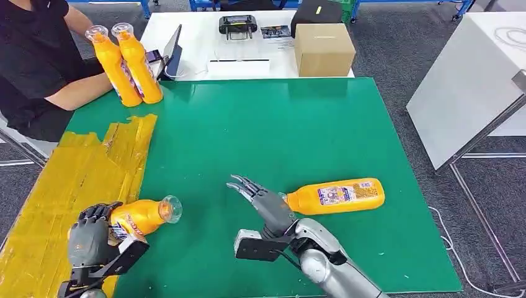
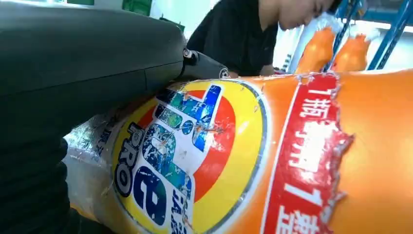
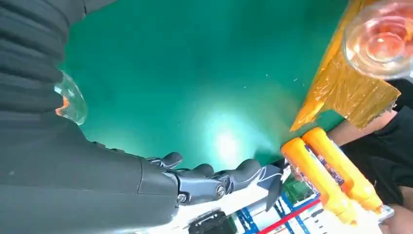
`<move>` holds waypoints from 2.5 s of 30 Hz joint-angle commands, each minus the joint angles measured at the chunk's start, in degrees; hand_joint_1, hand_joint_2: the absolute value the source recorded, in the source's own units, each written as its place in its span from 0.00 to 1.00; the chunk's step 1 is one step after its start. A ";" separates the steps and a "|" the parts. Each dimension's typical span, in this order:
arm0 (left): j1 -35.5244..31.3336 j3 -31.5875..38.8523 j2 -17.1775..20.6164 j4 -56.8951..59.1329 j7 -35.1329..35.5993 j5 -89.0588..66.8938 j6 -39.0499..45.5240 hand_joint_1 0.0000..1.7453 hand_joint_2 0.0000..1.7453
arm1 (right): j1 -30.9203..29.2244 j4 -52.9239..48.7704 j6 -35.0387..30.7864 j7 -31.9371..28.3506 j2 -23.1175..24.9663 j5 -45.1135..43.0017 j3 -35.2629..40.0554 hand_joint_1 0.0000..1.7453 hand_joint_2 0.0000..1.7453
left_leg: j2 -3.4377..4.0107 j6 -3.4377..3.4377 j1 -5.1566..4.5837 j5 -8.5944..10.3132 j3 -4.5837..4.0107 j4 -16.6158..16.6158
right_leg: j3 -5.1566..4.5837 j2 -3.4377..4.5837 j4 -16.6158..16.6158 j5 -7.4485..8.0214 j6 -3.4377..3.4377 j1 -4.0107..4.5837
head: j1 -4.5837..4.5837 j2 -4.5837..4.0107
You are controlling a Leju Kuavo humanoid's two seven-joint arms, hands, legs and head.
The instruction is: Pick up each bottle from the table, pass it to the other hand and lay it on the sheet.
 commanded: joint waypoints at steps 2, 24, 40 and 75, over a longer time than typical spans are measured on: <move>-2.79 -4.06 4.01 10.33 7.59 -11.13 0.00 1.00 1.00 | -1.93 -1.92 0.34 -0.15 -3.80 -1.27 -1.21 0.00 1.00 | -0.06 0.00 0.00 0.00 0.09 -0.04 | 0.12 -0.04 -0.04 -0.01 -0.02 0.01 | 0.00 0.00; 2.29 -1.03 12.89 20.83 5.56 -15.90 -11.60 0.00 0.00 | 6.30 -15.23 7.82 -3.71 -20.10 -2.34 -13.71 0.00 1.00 | 0.13 -0.14 -0.16 -0.36 1.79 -0.36 | 1.73 0.26 0.00 -0.21 -0.11 -0.17 | -0.07 0.00; 1.86 -4.28 16.46 20.90 1.09 -10.60 -17.30 0.00 0.00 | -3.75 -2.29 11.25 -1.55 -20.04 -3.01 -12.49 0.00 1.00 | 0.38 -0.18 -0.14 -0.24 1.71 -0.48 | 1.55 0.53 -0.11 -0.06 -0.17 -0.12 | -0.04 0.00; 4.99 -3.50 6.42 -5.81 -11.00 40.55 -34.16 0.00 0.00 | 6.23 -13.52 17.58 6.69 -42.35 -3.95 -16.60 0.00 1.00 | -0.38 0.05 -0.24 -0.21 0.59 -0.12 | 0.65 -0.29 -0.05 -0.27 0.04 -0.28 | -0.04 0.00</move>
